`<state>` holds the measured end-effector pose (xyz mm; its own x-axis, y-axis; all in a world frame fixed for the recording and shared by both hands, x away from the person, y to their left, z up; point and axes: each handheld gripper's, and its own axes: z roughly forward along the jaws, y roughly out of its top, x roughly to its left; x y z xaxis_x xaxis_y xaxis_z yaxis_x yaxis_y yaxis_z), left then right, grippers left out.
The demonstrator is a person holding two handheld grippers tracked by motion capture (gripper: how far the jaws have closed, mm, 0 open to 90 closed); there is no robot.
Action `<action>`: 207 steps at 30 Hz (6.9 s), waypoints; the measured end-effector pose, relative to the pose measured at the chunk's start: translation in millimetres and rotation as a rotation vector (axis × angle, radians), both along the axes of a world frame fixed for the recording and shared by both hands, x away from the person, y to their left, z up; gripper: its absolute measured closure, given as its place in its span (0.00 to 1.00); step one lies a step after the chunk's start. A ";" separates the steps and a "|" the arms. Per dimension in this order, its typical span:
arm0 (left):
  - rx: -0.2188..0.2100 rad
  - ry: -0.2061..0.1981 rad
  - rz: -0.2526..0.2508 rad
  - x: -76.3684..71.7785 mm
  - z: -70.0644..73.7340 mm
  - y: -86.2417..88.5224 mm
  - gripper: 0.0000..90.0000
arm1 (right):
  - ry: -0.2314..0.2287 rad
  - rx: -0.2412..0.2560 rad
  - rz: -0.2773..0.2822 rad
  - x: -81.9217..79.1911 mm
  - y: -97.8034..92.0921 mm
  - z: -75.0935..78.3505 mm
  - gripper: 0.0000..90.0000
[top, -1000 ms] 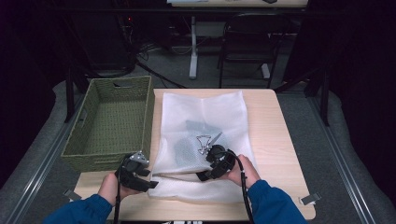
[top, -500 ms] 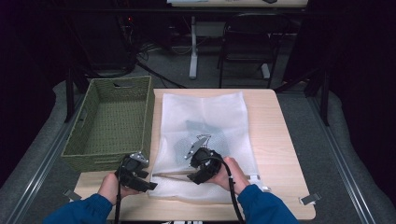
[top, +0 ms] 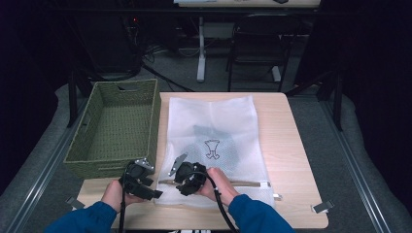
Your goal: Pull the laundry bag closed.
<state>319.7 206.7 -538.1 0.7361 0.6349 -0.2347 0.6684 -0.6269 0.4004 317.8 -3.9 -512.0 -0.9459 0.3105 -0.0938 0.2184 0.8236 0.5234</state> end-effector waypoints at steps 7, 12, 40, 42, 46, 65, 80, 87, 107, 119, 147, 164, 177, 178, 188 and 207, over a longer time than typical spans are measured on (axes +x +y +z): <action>0.002 -0.002 -0.003 1.3 -1.1 1.9 0.37 | -0.050 -0.017 0.040 -0.9 19.3 -11.1 0.75; -0.002 -0.001 0.000 1.9 -1.5 3.4 0.37 | -0.067 -0.030 0.051 -0.5 33.7 -21.5 0.81; -0.010 0.012 0.030 5.8 -6.0 6.3 0.39 | -0.068 -0.025 0.028 9.1 42.2 -37.1 0.97; -0.017 0.007 0.030 6.3 -5.7 6.5 0.43 | -0.072 -0.021 0.025 7.9 41.2 -34.7 0.97; -0.068 0.007 0.045 9.1 -6.0 8.3 0.49 | -0.079 0.001 0.016 6.2 37.5 -28.5 0.97; -0.149 -0.081 0.049 6.7 0.7 -0.3 0.91 | -0.116 0.035 -0.010 0.4 25.2 -11.4 0.97; -0.175 -0.116 0.035 2.5 7.2 -6.0 0.94 | -0.077 0.006 -0.087 -4.4 15.8 -1.2 0.98; -0.188 -0.118 0.041 3.2 9.2 -3.2 0.94 | -0.064 -0.020 -0.121 -2.2 6.7 -0.2 0.98; -0.184 -0.122 0.067 4.5 9.8 1.5 0.94 | 0.002 -0.101 -0.200 -3.3 -38.7 6.2 0.97; -0.174 -0.122 0.065 4.6 9.9 1.8 0.94 | 0.019 -0.130 -0.243 -5.3 -59.0 12.7 0.98; -0.178 -0.143 0.030 0.9 13.6 -1.2 0.94 | 0.016 -0.179 -0.287 -13.3 -86.0 5.7 0.97; -0.213 -0.154 -0.015 -4.6 17.4 -8.5 0.94 | 0.029 0.011 -0.290 -7.3 -84.6 13.5 0.97; -0.189 -0.196 0.043 -0.5 19.7 0.5 0.94 | 0.015 0.015 -0.423 -1.5 -124.0 38.4 0.97; -0.189 -0.196 0.043 -0.5 19.7 0.5 0.94 | 0.015 0.015 -0.423 -1.5 -124.0 38.4 0.97; -0.193 -0.196 0.044 0.2 20.2 2.8 0.94 | 0.009 -0.029 -0.458 0.3 -141.4 34.3 0.97; -0.194 -0.197 0.042 0.3 20.5 3.5 0.94 | 0.017 -0.047 -0.472 -1.8 -152.2 30.7 0.97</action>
<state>320.0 210.1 -517.6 0.7535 0.6232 -0.2094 0.5893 -0.4991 0.6353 316.0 -156.1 -481.3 -0.7042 0.7023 -0.1042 0.5823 0.6554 0.4810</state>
